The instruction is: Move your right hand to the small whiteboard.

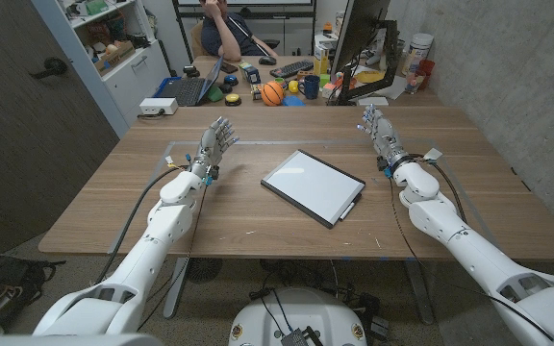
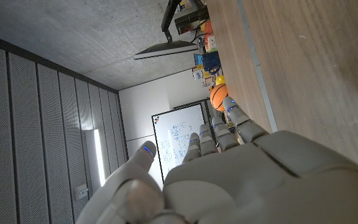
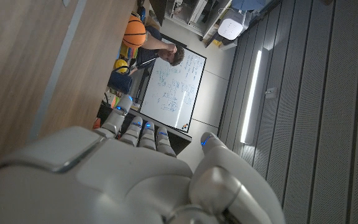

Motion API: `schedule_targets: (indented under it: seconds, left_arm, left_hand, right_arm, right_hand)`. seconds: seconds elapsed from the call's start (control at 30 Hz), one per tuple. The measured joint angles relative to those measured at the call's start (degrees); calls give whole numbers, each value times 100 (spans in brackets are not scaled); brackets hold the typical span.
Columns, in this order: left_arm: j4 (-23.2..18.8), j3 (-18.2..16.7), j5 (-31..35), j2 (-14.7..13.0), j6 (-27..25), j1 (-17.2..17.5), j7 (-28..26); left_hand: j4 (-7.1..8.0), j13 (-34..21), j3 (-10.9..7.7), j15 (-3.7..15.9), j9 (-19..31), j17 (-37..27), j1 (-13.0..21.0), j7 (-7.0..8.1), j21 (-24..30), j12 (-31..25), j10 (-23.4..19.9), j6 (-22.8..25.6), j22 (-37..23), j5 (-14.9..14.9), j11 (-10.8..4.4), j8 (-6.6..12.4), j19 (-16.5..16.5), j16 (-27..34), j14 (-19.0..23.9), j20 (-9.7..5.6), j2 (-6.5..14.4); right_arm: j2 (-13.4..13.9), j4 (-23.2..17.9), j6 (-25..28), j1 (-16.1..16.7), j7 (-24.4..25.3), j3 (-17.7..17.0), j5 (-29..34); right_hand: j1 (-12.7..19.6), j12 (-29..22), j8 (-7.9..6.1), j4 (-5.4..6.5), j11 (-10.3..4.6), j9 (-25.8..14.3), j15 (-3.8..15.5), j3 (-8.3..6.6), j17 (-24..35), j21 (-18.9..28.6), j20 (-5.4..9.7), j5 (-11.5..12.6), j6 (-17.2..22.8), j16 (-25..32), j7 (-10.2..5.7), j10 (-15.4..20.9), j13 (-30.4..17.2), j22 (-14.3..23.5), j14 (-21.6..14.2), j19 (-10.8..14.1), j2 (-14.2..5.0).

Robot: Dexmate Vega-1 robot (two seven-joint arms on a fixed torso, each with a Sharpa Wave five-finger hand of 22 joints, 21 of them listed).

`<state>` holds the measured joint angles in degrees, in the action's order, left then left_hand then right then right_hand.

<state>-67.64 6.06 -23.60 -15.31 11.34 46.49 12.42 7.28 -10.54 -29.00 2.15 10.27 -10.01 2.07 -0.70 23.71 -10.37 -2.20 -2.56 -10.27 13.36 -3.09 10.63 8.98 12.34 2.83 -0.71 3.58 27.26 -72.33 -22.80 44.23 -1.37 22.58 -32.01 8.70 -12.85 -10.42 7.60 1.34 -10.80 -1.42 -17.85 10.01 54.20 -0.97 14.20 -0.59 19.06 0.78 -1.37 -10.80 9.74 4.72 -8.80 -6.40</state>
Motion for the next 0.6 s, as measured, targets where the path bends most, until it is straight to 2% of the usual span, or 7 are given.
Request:
schedule_targets:
  seconds: [0.13, 0.33, 0.37, 0.4, 0.6]
  left_arm:
    - [16, -36, 84, 29, -8, -7, 61]
    - [16, -36, 171, 29, -18, -7, 127]
    - [109, -195, 185, 163, -19, -53, 139]
    - [123, -216, 197, 181, -21, -58, 145]
    - [123, -216, 260, 181, -36, -58, 181]
  left_hand:
    - [0, 0, 0, 0, 0, 0, 0, 0, -15, 0, 0, 0, 0, 0, 0, 0, 0, 0, 0, 0, 0]
    - [0, 1, 0, 0, 0, 1, 0, 0, -22, 0, 0, 0, 0, 0, 0, 0, 24, 0, 0, -24, 0]
    - [0, 1, 0, 0, 0, 1, 0, 0, -22, 0, 0, 0, 0, 0, 0, 0, 32, 0, 0, -32, 0]
    - [0, 1, 0, 0, 0, 1, 0, 0, -22, 0, 0, 0, 0, 0, 0, 0, 32, 0, 0, -32, 0]
    - [0, 1, 0, 0, -1, 1, 0, 0, -22, 0, 0, 0, 0, 0, 0, 0, 32, -1, 0, -32, 0]
  right_arm:
    - [37, -78, -50, -28, 32, 37, 89]
    - [93, -203, -50, -71, 32, 94, 89]
    - [104, -226, -287, -78, 304, 103, 717]
    - [112, -243, -314, -84, 355, 109, 818]
    - [166, -358, -314, -119, 355, 150, 818]
  right_hand:
    - [-93, 45, 0, -9, -22, 0, -1, 104, 0, -57, -89, 0, -24, -22, -22, -22, 0, 0, 1, -26, 168]
    - [-158, 45, 0, 0, -62, 0, -19, 189, 0, -108, -129, -27, -33, -48, -30, -61, 0, 0, 22, -67, 299]
    - [-162, 45, 0, 0, -62, 0, -3, 188, 0, -131, -130, -27, -26, -48, -37, -61, 0, 0, 39, -68, 303]
    - [-164, 45, 0, 0, -62, 0, 12, 222, 0, -145, -131, -27, -12, -48, -51, -61, 0, 0, 54, -68, 305]
    - [-202, 88, 0, -4, -93, 1, 10, 280, -1, -208, -131, -27, -33, -88, -91, -91, 0, -14, 52, -69, 384]
